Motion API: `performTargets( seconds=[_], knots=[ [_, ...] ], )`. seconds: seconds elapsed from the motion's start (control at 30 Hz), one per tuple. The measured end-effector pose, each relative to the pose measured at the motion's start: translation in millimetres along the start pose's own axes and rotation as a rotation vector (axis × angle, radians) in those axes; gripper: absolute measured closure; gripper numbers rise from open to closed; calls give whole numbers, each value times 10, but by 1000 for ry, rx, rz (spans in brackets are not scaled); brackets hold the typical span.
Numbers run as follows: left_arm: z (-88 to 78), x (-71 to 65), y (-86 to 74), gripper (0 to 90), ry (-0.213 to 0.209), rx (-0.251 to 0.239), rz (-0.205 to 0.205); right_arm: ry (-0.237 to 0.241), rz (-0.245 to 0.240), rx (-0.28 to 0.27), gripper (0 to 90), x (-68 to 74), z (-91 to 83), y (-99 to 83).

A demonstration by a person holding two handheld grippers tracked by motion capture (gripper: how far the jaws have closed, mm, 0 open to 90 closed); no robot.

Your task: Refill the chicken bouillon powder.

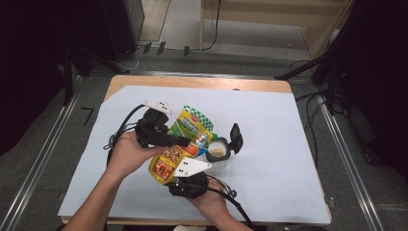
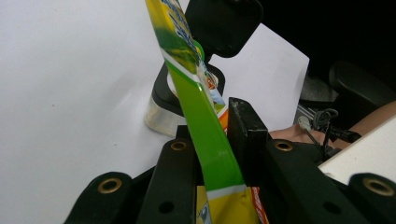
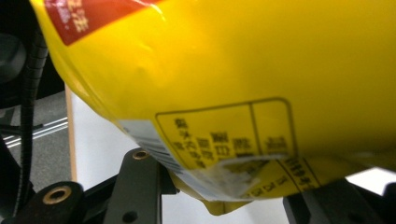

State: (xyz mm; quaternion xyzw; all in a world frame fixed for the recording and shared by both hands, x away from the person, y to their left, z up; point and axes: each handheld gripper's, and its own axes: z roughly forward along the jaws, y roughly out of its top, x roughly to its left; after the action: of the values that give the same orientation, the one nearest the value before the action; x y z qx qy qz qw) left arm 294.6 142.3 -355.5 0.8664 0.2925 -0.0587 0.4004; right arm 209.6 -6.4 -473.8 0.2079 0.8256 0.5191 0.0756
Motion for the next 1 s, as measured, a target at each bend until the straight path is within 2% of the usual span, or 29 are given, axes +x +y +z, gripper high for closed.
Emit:
performTargets(
  seconds=[0.23,0.4,0.5,0.77,0.87,1.0],
  knots=[
    [39,-10,26,792,6,17,-4,32,18,8,604,15,-19,12],
    [76,-19,52,774,15,22,-29,53,21,1,596,32,-22,20],
    [106,-26,74,759,11,19,-45,69,42,0,594,31,-30,30],
    [169,-40,109,763,18,33,-62,90,59,-8,584,37,-36,39],
    [189,-46,125,768,24,39,-70,96,60,-6,574,39,-37,46],
    [217,-60,143,788,25,47,-78,95,20,-10,565,77,-37,60]
  ],
)
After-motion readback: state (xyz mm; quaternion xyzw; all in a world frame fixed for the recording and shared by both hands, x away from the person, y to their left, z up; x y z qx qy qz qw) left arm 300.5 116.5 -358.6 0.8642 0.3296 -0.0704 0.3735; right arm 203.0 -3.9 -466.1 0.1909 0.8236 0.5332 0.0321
